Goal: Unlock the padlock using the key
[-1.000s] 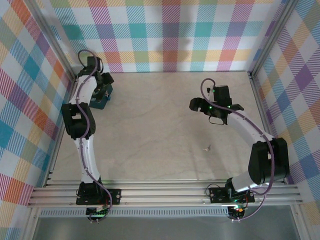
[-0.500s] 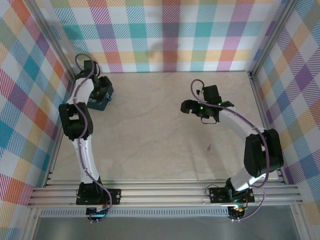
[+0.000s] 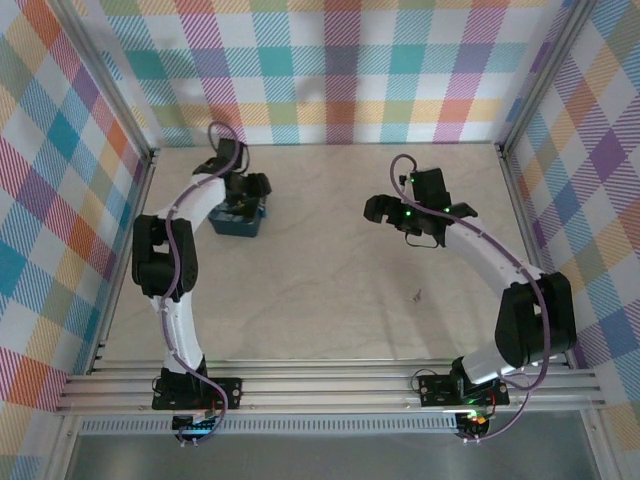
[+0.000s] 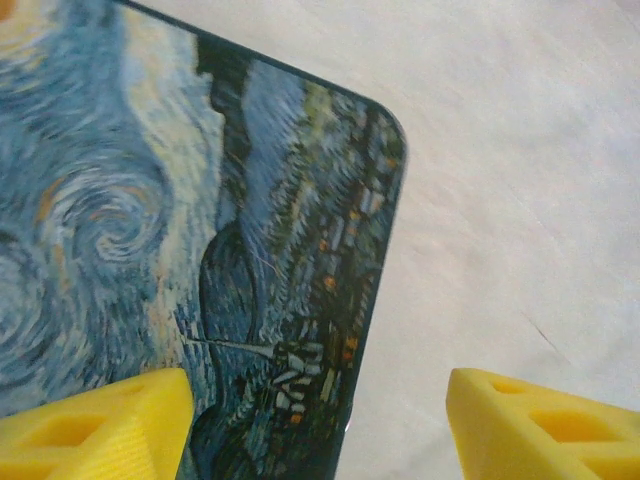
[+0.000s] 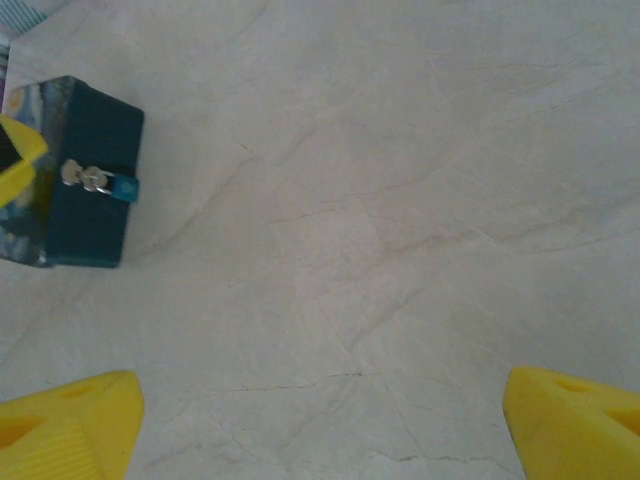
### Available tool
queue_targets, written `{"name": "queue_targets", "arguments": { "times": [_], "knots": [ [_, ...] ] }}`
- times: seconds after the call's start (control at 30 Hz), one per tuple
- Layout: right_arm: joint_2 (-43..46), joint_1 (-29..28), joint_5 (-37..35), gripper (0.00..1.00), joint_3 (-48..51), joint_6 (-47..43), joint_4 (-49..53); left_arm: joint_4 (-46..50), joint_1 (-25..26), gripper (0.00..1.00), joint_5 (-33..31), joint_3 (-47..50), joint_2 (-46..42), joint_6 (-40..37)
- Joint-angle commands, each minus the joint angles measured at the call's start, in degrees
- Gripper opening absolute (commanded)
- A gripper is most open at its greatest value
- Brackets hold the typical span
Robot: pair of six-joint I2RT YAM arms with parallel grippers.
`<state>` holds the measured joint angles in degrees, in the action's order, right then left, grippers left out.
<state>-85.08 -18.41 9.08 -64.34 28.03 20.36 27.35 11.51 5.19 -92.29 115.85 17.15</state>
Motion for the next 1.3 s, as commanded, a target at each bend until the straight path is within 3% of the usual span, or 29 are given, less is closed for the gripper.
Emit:
{"name": "queue_targets", "arguments": {
  "times": [0.0,0.2,0.3,0.43,0.63,0.73,0.9,0.97,1.1,1.27],
  "knots": [
    [2.14,-0.31,-2.92,0.93,0.05,1.26,4.64,3.95,7.12,0.68,5.16,7.04,-0.09,-0.66],
    [2.52,-0.35,-4.16,0.94,-1.37,1.13,7.86,2.83,16.06,0.68,1.87,12.21,-6.29,-5.27],
    [1.10,-0.31,-2.41,0.94,-3.01,1.67,7.82,6.11,15.84,0.67,-1.81,12.49,-11.29,-7.04],
    [-3.32,-0.45,0.95,0.92,-8.07,1.35,7.93,7.70,11.74,0.69,-3.99,13.64,-20.20,-6.50],
    [-15.93,-3.54,3.60,0.91,-22.50,-2.41,10.13,4.01,4.93,0.69,4.28,22.87,-28.26,5.02],
    [-25.41,-5.92,4.42,0.88,-33.92,-5.93,13.41,-3.03,4.07,0.68,10.13,31.12,-30.76,12.83],
    [-40.60,-9.74,3.66,0.88,-52.79,-11.22,18.91,-18.45,4.05,0.66,13.90,44.21,-34.59,23.26],
    [-45.98,-11.08,3.80,0.88,-59.36,-13.63,20.62,-22.91,4.05,0.66,16.84,46.13,-33.54,24.33],
    [-53.86,-13.23,6.87,0.86,-68.61,-15.78,23.81,-22.50,4.05,0.64,18.55,44.68,-29.44,23.44],
    [-54.89,-14.24,7.27,0.68,-66.53,-16.16,24.40,-21.18,2.82,0.62,18.56,41.77,-24.07,21.02]
  ]
}}
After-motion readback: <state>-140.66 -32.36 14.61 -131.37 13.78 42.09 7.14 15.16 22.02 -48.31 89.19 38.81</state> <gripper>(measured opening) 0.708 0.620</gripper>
